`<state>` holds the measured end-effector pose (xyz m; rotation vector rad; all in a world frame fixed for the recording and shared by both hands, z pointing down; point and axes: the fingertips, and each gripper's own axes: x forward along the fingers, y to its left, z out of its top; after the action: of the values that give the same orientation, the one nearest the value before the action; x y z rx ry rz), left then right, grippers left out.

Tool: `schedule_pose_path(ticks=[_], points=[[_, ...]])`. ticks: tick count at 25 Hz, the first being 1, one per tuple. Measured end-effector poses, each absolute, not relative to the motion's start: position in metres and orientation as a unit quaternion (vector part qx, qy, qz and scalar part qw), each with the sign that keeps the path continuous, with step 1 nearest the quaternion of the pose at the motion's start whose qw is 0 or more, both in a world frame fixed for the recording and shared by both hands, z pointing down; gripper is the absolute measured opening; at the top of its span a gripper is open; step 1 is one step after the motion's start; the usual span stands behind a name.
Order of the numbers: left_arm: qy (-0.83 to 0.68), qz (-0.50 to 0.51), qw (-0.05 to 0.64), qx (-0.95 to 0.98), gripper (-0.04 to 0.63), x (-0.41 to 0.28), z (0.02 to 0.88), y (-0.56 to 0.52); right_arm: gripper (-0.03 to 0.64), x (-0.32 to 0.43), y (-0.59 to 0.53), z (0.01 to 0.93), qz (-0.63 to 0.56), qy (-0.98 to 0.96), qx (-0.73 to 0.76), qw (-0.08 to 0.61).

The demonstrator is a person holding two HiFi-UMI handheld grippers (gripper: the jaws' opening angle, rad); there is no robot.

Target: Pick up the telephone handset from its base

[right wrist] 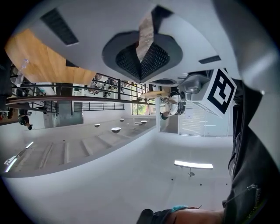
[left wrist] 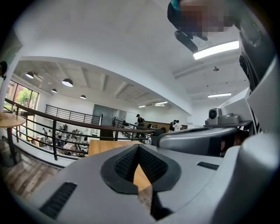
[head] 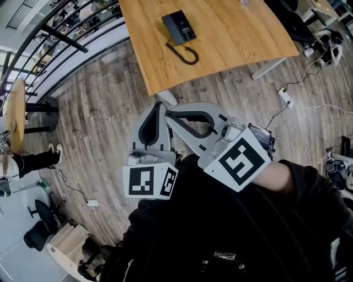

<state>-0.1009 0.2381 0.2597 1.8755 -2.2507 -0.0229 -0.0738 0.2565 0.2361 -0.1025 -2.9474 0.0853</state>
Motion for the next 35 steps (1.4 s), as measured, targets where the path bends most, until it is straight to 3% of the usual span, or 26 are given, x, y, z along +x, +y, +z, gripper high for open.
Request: schedule_pose_path(ticks=[20, 35], points=[[-0.811, 0.040, 0.101, 0.575, 0.005, -0.146, 0.248, 0.147, 0.017, -0.122, 0.168, 0.213, 0.037, -0.987, -0.144, 0.058], [-0.821, 0.023, 0.144, 0.552, 0.005, -0.161, 0.265, 0.046, 0.017, -0.129, 0.062, 0.223, 0.064, -0.984, -0.156, 0.057]])
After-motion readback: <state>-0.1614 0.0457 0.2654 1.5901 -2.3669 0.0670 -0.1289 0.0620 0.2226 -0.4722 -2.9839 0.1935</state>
